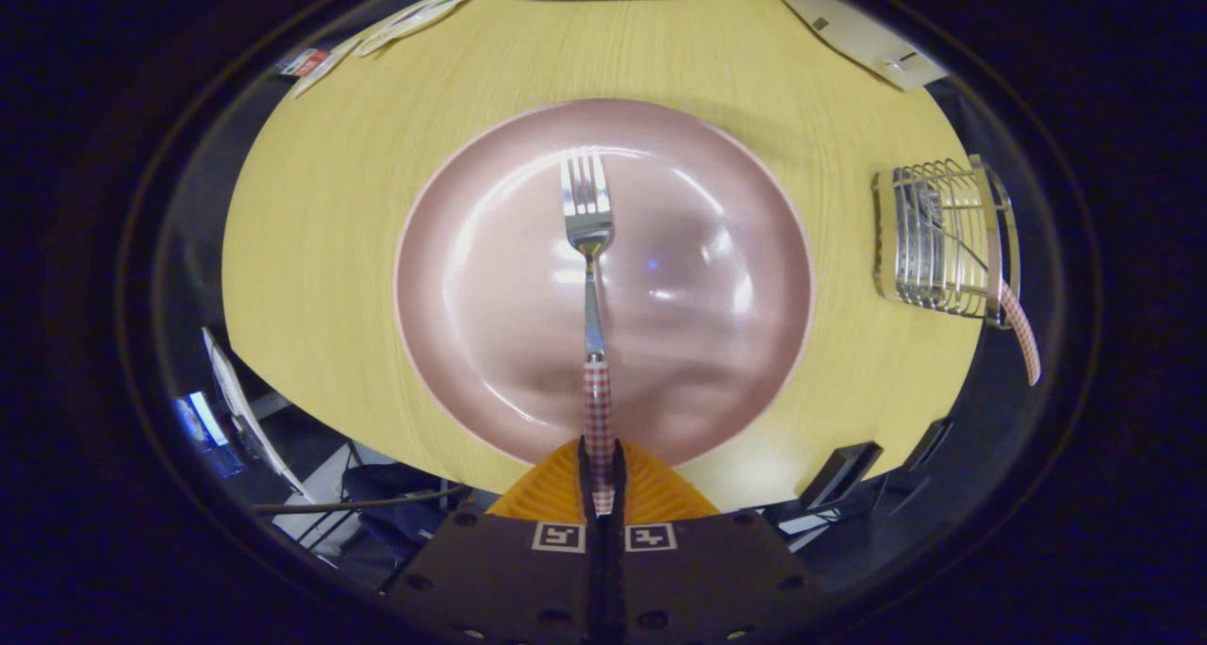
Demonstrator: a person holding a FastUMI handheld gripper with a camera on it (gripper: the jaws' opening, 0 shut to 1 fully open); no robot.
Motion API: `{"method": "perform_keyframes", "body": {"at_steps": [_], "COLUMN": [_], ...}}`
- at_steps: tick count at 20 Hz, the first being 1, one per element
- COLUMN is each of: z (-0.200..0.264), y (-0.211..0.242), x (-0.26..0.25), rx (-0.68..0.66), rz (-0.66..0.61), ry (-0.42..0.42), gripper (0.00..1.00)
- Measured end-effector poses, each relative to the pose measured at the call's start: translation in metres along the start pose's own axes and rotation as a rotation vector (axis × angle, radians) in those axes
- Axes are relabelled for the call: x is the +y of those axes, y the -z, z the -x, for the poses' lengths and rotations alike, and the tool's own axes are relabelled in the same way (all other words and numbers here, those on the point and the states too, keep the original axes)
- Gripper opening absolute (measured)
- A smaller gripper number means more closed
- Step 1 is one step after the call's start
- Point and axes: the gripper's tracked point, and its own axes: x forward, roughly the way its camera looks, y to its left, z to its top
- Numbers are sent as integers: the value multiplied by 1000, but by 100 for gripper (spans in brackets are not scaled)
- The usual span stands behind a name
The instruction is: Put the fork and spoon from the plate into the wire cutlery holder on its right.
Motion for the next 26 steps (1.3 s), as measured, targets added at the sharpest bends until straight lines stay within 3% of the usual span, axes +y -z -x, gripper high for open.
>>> {"method": "perform_keyframes", "body": {"at_steps": [3,8,13,19,26], "z": [34,116,180,201,202], "y": [7,28,29,47,28], "x": [-14,-64,-121,-174,-229], "rx": [45,148,209,366,491], "rz": [59,163,248,310,380], "ry": [-5,67,196,292,442], "gripper": [0,0,1,0,0]}}
